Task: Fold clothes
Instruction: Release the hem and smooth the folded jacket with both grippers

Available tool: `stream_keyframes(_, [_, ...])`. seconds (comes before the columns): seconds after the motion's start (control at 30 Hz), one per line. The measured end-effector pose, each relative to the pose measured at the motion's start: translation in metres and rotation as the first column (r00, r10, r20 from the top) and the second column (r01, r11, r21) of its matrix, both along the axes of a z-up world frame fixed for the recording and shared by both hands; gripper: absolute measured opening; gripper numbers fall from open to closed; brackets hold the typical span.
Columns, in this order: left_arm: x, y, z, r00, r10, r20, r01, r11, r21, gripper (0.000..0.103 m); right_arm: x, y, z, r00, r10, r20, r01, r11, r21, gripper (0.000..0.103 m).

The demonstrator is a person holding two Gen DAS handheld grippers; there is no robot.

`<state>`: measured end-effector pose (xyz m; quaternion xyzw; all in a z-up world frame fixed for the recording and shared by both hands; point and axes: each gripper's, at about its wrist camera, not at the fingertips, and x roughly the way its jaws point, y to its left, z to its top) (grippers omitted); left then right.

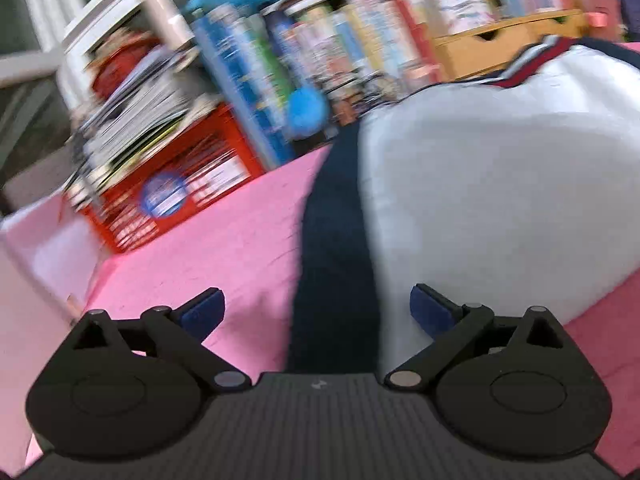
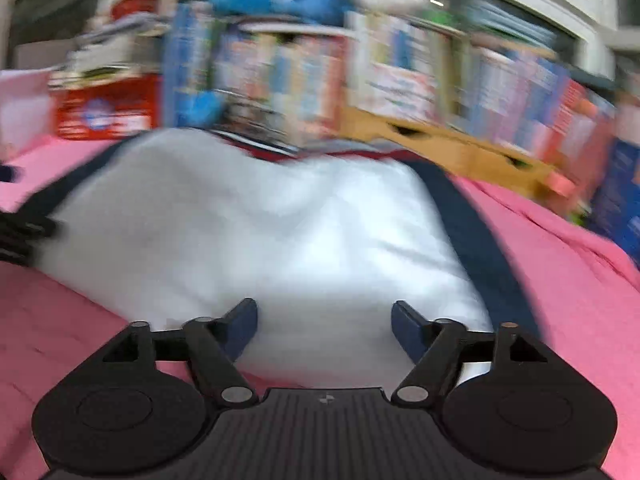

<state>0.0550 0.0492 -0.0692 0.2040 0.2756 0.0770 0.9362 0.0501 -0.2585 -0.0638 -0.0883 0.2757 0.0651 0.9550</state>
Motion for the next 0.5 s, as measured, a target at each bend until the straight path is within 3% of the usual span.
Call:
stream_keyframes(0.07, [-0.001,0.014,0.000,0.999,0.034,-0.006,-0.033,0.999,0.004,0.102,-0.004,-0.038,-0.007,0.990,-0.137,0.022,0.137,0.990,-0.029,0.076])
stream_keyframes(0.17, [-0.004,0.028,0.002,0.998,0.067,-0.006,-0.067,0.997,0.023,0.103,-0.006,-0.100,-0.007,0.934,-0.357,0.005,0.357,0.934,0.009,0.092])
stream_keyframes(0.27, [-0.005,0.031,0.008,0.995,0.101,-0.025,-0.100,0.995,0.028,0.102,-0.015,-0.128,0.000,0.916,-0.398,-0.049,0.401,0.906,0.136,0.093])
stream_keyframes(0.37, [-0.011,0.014,0.024,0.998,0.066,0.004,-0.066,0.998,-0.004,0.100,-0.024,-0.107,0.008,0.939,-0.344,0.013,0.339,0.929,0.150,0.090])
stream_keyframes(0.5, [-0.019,-0.024,0.046,0.995,-0.080,0.052,0.085,0.991,-0.100,0.101,-0.026,-0.051,0.020,0.988,-0.136,0.075,0.115,0.965,0.234,0.090])
